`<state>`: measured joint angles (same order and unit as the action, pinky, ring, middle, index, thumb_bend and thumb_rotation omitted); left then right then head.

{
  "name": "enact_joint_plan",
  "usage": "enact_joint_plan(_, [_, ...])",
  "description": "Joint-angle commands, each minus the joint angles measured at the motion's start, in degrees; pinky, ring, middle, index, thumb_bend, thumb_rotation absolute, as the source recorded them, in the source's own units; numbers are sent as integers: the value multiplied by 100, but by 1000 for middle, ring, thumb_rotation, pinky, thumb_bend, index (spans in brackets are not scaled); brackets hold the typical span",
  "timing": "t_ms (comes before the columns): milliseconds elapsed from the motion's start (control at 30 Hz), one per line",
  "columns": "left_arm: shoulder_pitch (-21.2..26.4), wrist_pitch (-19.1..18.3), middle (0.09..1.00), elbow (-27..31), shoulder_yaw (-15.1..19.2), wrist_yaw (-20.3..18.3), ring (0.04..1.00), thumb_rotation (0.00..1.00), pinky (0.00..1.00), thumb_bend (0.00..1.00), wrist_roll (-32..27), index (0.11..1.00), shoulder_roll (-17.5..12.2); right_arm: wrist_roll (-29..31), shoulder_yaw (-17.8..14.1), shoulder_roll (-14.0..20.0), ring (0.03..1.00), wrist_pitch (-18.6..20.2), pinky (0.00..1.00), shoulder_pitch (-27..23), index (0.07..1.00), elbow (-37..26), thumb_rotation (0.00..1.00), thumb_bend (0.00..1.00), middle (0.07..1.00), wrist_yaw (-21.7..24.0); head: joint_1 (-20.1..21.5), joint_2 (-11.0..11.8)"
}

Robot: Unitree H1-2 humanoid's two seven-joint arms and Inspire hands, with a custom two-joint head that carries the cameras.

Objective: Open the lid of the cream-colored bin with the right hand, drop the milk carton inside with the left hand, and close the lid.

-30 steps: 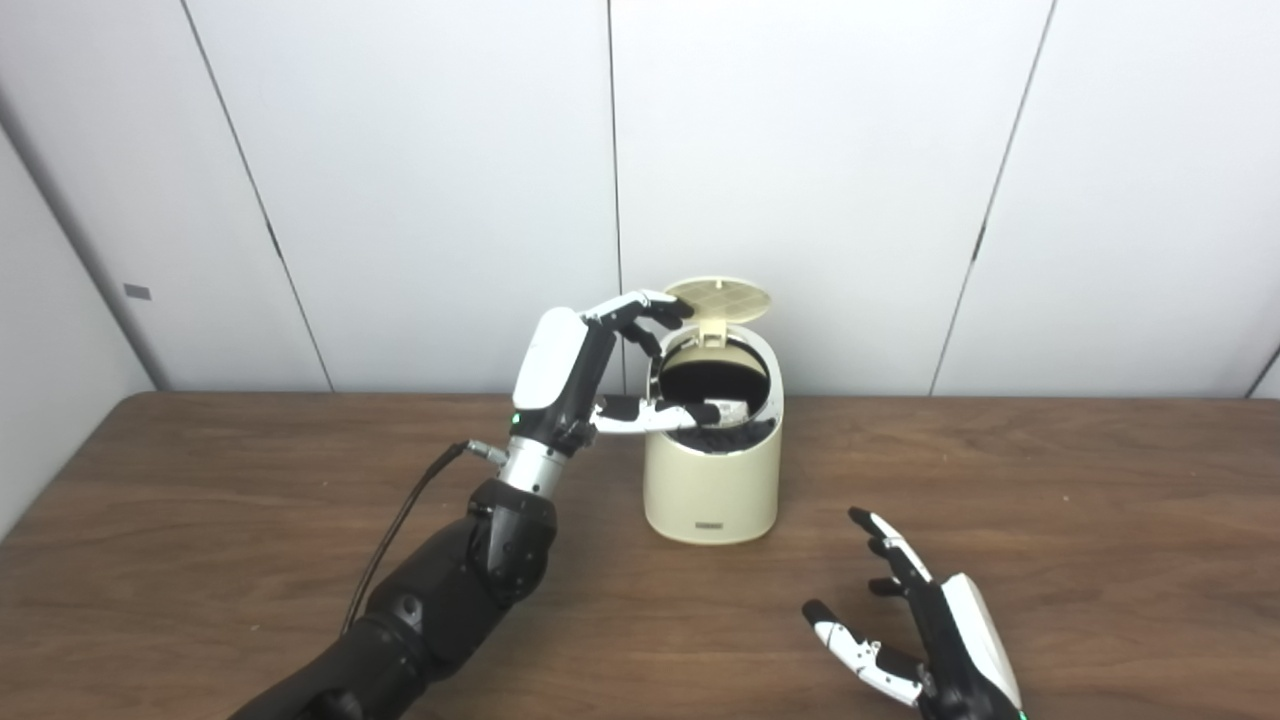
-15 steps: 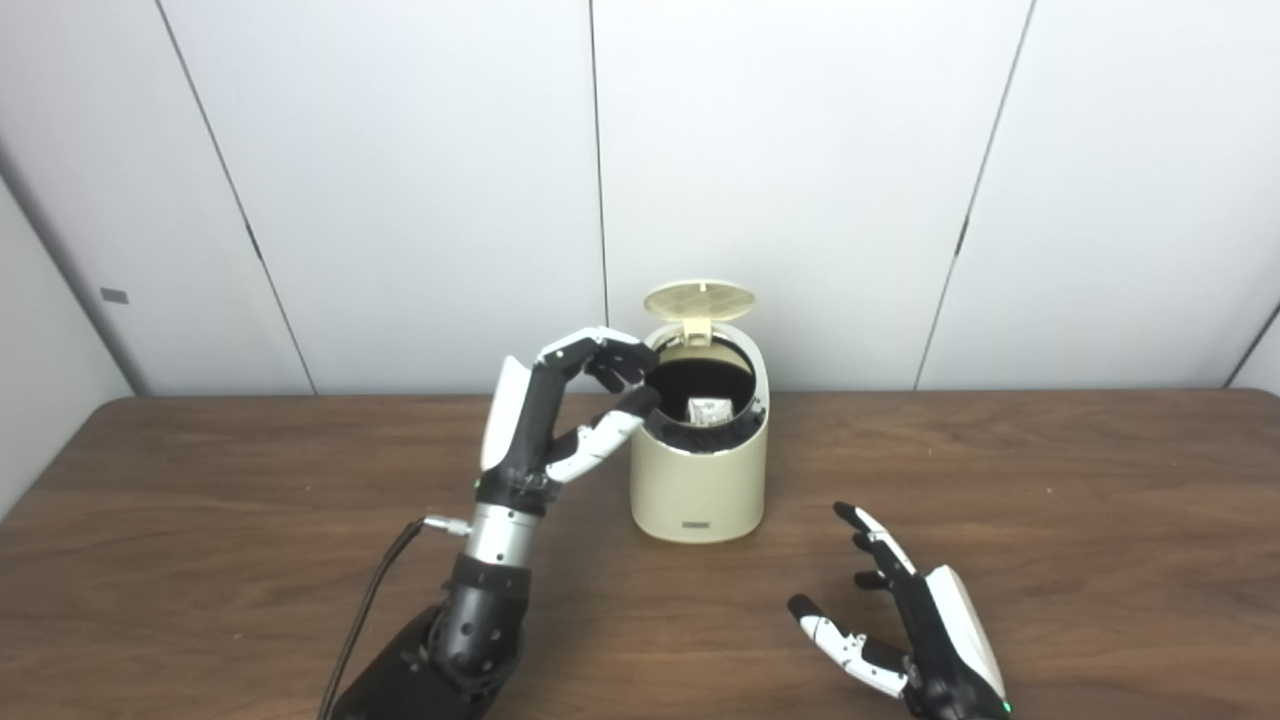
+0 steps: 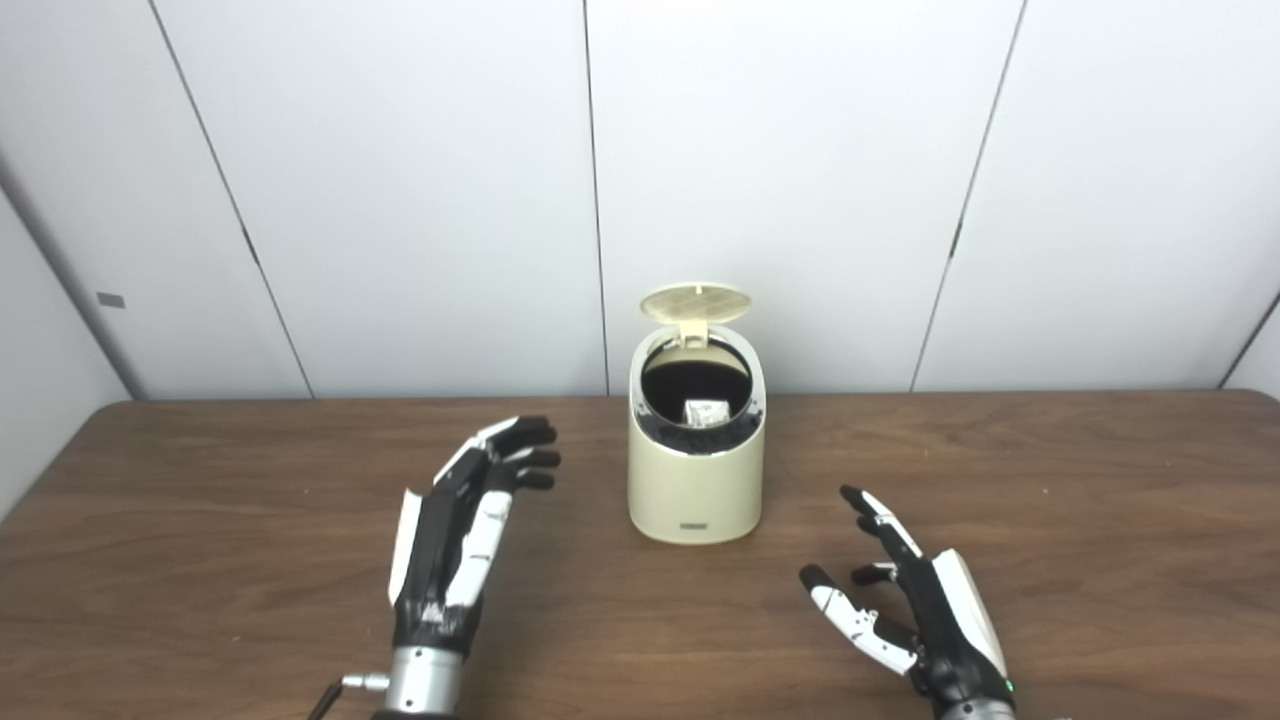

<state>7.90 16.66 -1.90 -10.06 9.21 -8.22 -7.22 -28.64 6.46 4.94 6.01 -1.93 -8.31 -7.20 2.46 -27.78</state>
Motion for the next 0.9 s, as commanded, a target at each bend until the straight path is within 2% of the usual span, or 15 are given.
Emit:
enact_joint_plan(0, [360, -81, 839, 235, 154, -255, 820, 908, 747, 350, -135, 846, 45, 6, -54, 66, 908, -299, 837, -293, 904, -97, 867, 393, 919, -113, 52, 20])
enact_joint_plan(67, [341, -284, 879, 236, 238, -429, 861, 941, 796, 324, -205, 883, 70, -72, -58, 192, 921, -428, 833, -513, 914, -291, 957, 499, 932, -90, 69, 28])
enact_joint_plan(133, [324, -468, 906, 194, 324, -581, 888, 957, 827, 343, -267, 912, 90, -242, -64, 384, 928, -517, 837, -812, 921, -412, 988, 581, 935, -72, 66, 69])
enact_joint_plan(167, [313, -561, 916, 168, 365, -644, 898, 957, 840, 362, -281, 925, 98, -332, -79, 500, 929, -593, 842, -987, 925, -401, 995, 660, 935, -86, 70, 112])
enact_joint_plan(233, [279, -619, 927, 87, 450, -722, 908, 943, 853, 385, -241, 935, 136, -491, -92, 716, 940, -620, 856, -1360, 942, -432, 999, 742, 945, -12, 114, 190])
enact_joint_plan(300, [249, -570, 918, -5, 528, -752, 903, 925, 848, 395, -172, 922, 203, -575, -78, 882, 955, -604, 864, -1676, 964, -509, 1000, 767, 964, 106, 137, 216])
enact_joint_plan(367, [211, -477, 912, -144, 601, -797, 903, 920, 843, 398, -121, 912, 276, -654, -63, 990, 957, -389, 870, -2018, 958, -731, 1000, 760, 967, 337, 132, 225])
enact_joint_plan(567, [180, -328, 909, -499, 724, -945, 895, 937, 844, 402, 25, 909, 398, -1165, 71, 1174, 992, 567, 885, -2949, 943, -1356, 996, 764, 956, 1473, 144, 223])
enact_joint_plan(700, [174, -355, 901, -523, 782, -977, 885, 945, 834, 418, 53, 900, 463, -1388, 171, 1323, 999, 719, 904, -3458, 945, -1242, 957, 748, 957, 1913, 155, 215])
enact_joint_plan(800, [168, -405, 900, -501, 822, -1025, 885, 941, 836, 428, 77, 901, 485, -1550, 271, 1383, 1000, 874, 949, -3780, 944, -1059, 979, 826, 952, 2225, 139, 194])
enact_joint_plan(867, [168, -434, 899, -488, 849, -1059, 887, 933, 842, 438, 62, 901, 502, -1607, 326, 1401, 1000, 910, 955, -3889, 939, -994, 983, 840, 948, 2367, 139, 194])
